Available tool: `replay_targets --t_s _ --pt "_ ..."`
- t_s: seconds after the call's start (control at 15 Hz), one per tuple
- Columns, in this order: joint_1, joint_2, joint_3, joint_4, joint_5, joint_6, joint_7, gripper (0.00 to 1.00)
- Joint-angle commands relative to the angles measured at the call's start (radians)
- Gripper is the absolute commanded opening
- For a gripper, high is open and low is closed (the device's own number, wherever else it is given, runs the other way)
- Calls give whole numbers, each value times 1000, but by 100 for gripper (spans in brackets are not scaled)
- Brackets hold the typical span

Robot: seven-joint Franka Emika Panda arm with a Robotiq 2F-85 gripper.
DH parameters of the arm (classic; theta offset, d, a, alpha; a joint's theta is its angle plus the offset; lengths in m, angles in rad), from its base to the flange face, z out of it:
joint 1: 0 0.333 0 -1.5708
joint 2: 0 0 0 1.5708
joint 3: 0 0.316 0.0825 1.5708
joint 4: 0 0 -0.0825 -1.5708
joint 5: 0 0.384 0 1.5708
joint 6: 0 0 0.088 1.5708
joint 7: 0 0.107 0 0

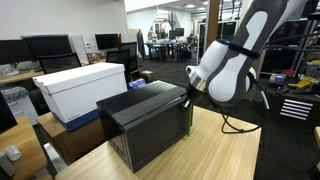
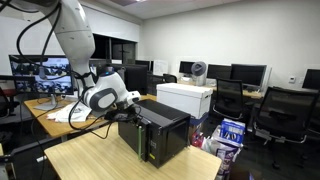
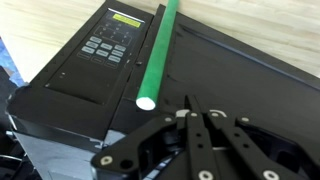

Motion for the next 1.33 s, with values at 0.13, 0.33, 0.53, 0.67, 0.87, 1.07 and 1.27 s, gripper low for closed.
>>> replay_targets --t_s 0.13,0.33,0.53,0.67,0.87,1.07,1.27 --pt "-25 92 19 69 -82 88 59 2" --pt "18 100 -13 148 -53 90 94 2" --pt "51 123 -31 160 -45 99 116 2" --pt "98 111 -79 84 -36 82 106 28" --pt "144 62 -107 10 -41 -69 105 38" --pt "262 46 -196 -58 -5 -61 145 58" --pt "341 26 -237 -139 40 -14 201 77"
